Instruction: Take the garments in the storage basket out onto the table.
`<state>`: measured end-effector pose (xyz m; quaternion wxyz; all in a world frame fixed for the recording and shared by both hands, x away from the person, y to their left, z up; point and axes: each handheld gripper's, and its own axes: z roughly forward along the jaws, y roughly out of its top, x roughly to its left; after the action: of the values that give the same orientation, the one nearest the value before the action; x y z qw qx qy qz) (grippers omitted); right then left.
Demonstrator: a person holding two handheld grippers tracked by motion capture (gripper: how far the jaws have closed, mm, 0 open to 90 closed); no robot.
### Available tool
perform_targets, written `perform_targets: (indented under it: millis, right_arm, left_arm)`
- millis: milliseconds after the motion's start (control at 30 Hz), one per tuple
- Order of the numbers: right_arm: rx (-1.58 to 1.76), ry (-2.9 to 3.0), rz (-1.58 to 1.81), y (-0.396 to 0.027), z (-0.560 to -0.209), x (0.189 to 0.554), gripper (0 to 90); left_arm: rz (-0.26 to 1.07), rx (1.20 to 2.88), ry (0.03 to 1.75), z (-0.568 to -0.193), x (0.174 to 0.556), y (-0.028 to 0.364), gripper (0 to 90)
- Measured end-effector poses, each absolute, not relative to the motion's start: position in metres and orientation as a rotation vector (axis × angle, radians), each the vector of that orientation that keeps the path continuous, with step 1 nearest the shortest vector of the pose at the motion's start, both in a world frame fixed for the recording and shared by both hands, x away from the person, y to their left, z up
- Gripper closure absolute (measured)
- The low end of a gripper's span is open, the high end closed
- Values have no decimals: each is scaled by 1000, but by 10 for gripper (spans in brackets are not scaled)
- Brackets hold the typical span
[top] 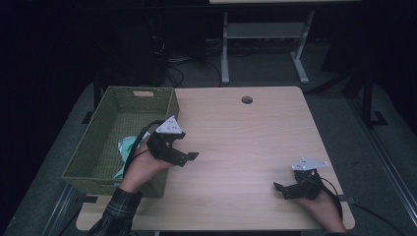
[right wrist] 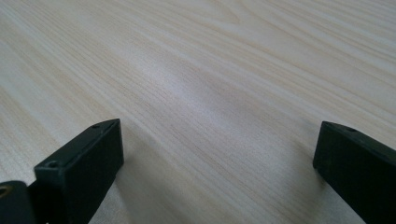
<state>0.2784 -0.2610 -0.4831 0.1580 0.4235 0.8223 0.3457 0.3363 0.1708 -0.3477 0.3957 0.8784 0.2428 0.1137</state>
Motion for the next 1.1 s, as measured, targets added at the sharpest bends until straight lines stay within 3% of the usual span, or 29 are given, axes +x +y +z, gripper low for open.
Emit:
perform_targets:
  millis: [1100]
  right_arm:
    - [1212,2352,989,-261,-483,278,15]
  left_arm:
    - [316,2193,745,-339,339,221,166]
